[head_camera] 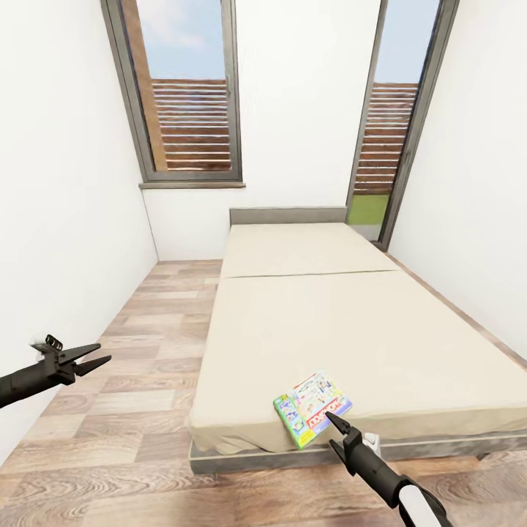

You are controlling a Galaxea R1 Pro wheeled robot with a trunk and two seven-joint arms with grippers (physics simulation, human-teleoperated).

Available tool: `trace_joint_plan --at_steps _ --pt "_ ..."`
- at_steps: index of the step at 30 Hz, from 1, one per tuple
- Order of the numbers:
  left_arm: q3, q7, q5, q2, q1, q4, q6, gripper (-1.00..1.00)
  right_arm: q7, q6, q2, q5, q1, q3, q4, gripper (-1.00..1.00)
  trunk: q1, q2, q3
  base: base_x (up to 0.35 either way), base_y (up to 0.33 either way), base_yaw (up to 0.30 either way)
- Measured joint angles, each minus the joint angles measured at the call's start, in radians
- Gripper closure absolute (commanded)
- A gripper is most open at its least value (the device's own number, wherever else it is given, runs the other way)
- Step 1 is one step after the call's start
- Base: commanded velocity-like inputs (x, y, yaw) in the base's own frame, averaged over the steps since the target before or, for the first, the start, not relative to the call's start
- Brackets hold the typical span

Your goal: Put all the toys in the child's room - the three board games (two on the bed and one on the table), the two jigsaw puzzles on the table, and the tennis ball on the table - inside the toy box on the table in the child's room.

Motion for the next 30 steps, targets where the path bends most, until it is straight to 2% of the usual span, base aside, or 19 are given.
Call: trace_joint_plan --at_steps 30 --pt "0.0 0.0 0.0 0.0 0.0 0.0 -0.002 -1.0 0.0 -0.002 0.002 0.001 0.0 0.0 0.0 -1.0 0.0 0.0 0.0 0.003 0.011 0.0"
